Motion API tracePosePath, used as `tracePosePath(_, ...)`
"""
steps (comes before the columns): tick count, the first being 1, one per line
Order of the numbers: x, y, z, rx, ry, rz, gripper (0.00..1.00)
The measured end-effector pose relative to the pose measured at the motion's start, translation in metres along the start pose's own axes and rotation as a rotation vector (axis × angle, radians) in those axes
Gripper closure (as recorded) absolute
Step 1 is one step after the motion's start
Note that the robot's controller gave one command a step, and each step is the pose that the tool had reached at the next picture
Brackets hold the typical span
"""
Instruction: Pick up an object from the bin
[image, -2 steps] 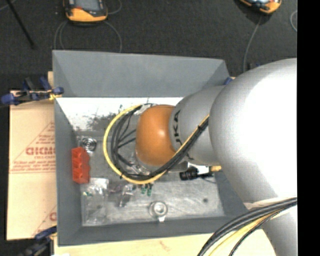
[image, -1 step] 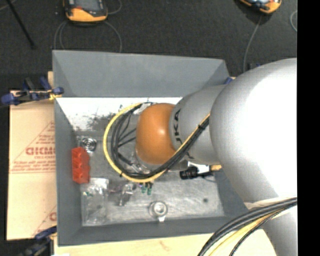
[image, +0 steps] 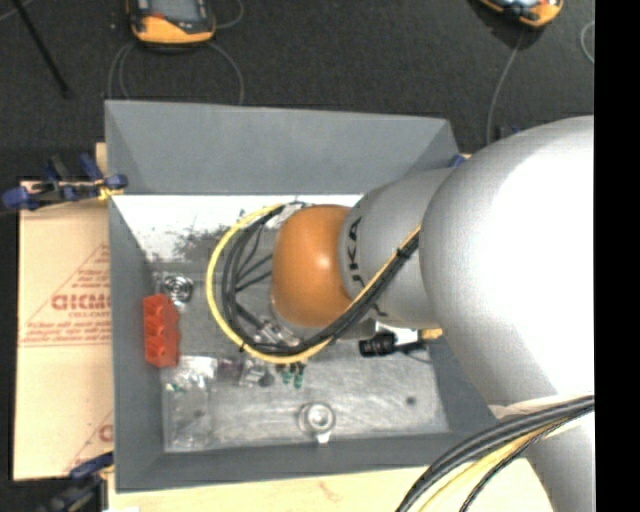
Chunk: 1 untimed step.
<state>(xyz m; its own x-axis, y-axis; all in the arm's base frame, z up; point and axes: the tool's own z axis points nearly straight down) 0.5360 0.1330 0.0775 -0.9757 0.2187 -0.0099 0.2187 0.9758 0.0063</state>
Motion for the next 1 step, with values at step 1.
tracePosePath(1, -0.0016, 0.0003, -0.0167, 0.002, 0.006, 0.001, 1.00)
